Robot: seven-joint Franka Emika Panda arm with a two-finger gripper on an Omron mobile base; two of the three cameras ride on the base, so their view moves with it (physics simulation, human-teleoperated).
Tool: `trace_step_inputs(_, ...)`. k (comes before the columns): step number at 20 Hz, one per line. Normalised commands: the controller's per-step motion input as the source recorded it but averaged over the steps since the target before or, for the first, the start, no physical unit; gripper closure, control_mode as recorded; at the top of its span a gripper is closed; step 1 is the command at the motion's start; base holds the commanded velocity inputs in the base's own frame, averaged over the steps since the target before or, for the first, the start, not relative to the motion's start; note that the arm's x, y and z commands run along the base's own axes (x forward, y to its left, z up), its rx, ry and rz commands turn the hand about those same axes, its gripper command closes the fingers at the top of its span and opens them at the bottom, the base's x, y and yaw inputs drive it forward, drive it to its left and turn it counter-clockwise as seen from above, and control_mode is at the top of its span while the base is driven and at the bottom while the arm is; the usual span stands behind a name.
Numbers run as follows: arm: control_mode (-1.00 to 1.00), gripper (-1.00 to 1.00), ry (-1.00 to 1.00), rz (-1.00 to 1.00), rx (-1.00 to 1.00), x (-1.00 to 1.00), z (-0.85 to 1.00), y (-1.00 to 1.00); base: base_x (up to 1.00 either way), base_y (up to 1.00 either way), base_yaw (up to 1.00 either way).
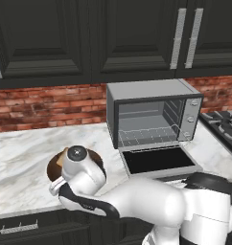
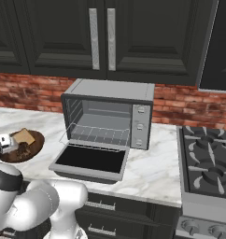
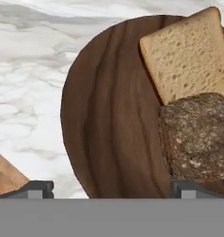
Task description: Pick up the heated bread from the toaster oven and place it in the bowl. Then move the bread bowl to the dining counter.
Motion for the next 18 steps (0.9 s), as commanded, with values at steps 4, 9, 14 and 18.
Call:
trace_step_inputs(4, -1.00, -1.00, 0.00, 0.00, -0.08, 0.21, -0.35, 0.14, 0.00, 0.00, 0.00)
trace_step_inputs(9, -1.00, -1.00, 0.00, 0.01, -0.11, 0.02, -0.28, 0.21, 0.00, 0.00, 0.00)
trace_step_inputs(14, -1.00, -1.00, 0.00, 0.02, -0.08, 0.11, -0.17, 0.10, 0.00, 0.00, 0.00)
trace_step_inputs(18, -1.00, -1.00, -0.01, 0.00, -0.07, 0.41, -0.20, 0.00, 0.00, 0.00, 0.00)
